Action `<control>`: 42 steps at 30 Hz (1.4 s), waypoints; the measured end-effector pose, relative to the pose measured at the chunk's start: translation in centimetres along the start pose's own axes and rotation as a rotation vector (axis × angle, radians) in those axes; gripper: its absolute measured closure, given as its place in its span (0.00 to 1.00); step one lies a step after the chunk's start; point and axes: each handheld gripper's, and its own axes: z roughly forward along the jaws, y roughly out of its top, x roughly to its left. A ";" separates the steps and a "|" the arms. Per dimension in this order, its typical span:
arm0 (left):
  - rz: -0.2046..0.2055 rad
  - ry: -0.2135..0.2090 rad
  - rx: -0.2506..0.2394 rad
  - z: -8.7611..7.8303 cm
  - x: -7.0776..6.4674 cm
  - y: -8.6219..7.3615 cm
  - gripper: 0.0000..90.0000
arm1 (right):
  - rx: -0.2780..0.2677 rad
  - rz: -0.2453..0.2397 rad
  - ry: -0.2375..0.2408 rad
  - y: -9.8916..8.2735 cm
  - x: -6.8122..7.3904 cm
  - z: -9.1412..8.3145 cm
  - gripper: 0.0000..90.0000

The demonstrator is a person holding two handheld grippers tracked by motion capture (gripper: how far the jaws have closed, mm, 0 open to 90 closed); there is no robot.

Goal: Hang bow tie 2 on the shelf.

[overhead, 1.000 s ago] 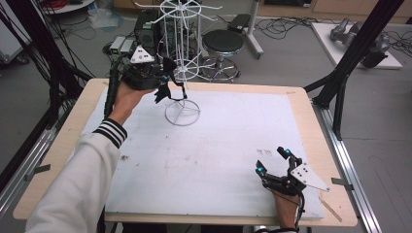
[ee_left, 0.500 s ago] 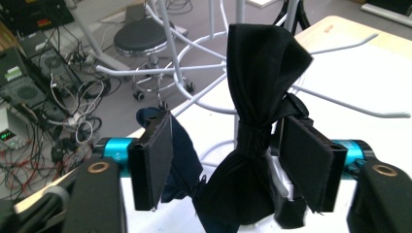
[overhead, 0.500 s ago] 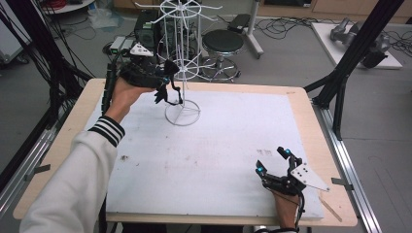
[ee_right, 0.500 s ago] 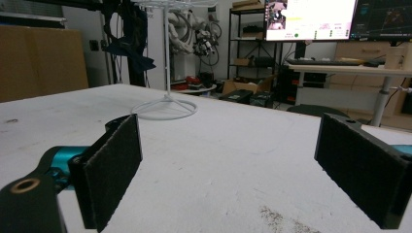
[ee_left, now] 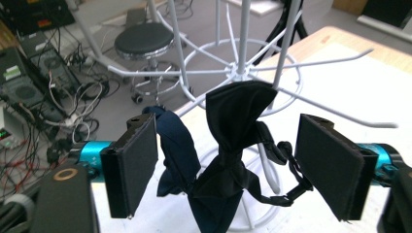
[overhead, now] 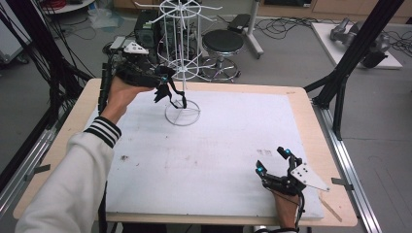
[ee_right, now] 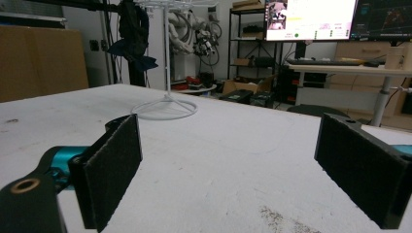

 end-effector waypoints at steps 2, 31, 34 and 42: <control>0.009 -0.012 -0.032 -0.8 0.1 -0.2 0.23 | -0.001 -0.002 0.000 0.0 0.0 0.0 0.10; -0.013 -0.118 -0.430 -8.9 -1.4 -22.2 0.18 | 0.002 -0.009 -0.009 0.0 0.2 0.0 0.10; -0.004 -0.108 -0.433 -8.9 -1.8 -23.9 0.18 | 0.002 -0.010 -0.010 0.0 0.2 0.0 0.10; -0.027 -0.067 -0.495 -8.3 -2.6 -27.1 0.18 | -0.001 -0.013 -0.017 0.0 0.2 0.0 0.10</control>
